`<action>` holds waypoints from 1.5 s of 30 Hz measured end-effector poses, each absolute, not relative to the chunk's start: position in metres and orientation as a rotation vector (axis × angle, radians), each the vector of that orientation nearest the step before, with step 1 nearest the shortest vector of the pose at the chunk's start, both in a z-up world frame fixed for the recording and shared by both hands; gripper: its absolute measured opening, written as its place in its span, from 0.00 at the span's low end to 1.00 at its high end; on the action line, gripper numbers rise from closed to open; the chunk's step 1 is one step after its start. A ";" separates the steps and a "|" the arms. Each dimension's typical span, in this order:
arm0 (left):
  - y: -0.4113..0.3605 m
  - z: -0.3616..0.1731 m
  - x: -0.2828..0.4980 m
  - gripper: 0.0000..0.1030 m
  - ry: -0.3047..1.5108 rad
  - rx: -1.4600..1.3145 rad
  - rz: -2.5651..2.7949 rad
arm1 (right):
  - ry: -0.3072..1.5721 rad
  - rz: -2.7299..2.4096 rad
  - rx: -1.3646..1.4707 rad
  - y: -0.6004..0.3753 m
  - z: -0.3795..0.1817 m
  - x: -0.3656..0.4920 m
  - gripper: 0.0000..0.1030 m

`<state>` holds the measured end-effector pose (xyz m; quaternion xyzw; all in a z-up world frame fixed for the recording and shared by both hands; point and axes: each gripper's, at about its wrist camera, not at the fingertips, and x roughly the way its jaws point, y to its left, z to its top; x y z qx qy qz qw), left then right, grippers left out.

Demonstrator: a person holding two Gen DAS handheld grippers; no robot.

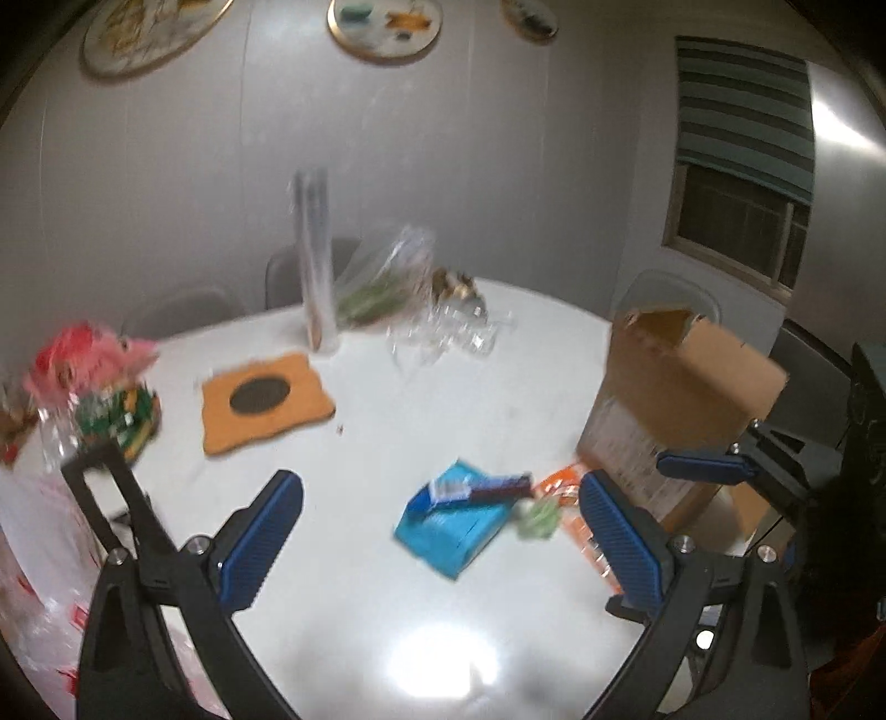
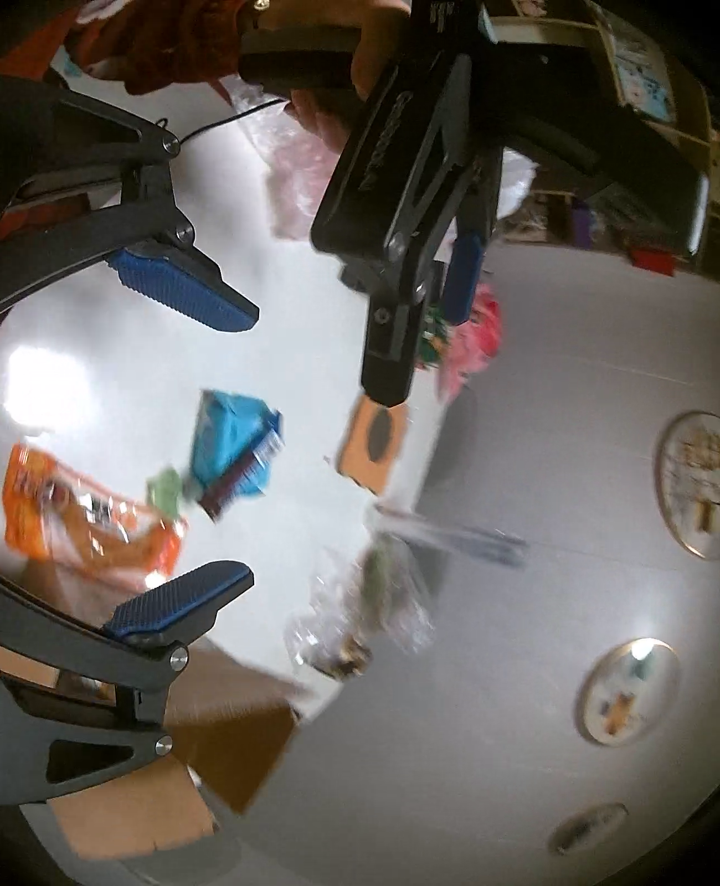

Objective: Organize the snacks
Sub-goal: 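Move both grippers back to the blue pack and chocolate bar on the table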

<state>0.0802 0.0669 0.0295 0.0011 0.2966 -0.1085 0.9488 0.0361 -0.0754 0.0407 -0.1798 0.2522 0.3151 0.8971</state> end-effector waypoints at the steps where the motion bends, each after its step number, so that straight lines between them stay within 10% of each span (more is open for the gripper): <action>1: 0.068 0.021 0.083 0.96 0.617 -0.003 -0.222 | 0.542 0.655 -0.374 -0.071 0.032 0.040 0.77; 15: 0.064 -0.071 0.141 0.96 0.790 -0.028 -0.283 | 0.775 0.538 -0.306 -0.075 -0.076 0.110 0.62; 45: 0.087 -0.062 0.178 0.96 0.817 -0.127 -0.284 | 0.819 0.756 -0.164 -0.048 -0.055 0.157 0.61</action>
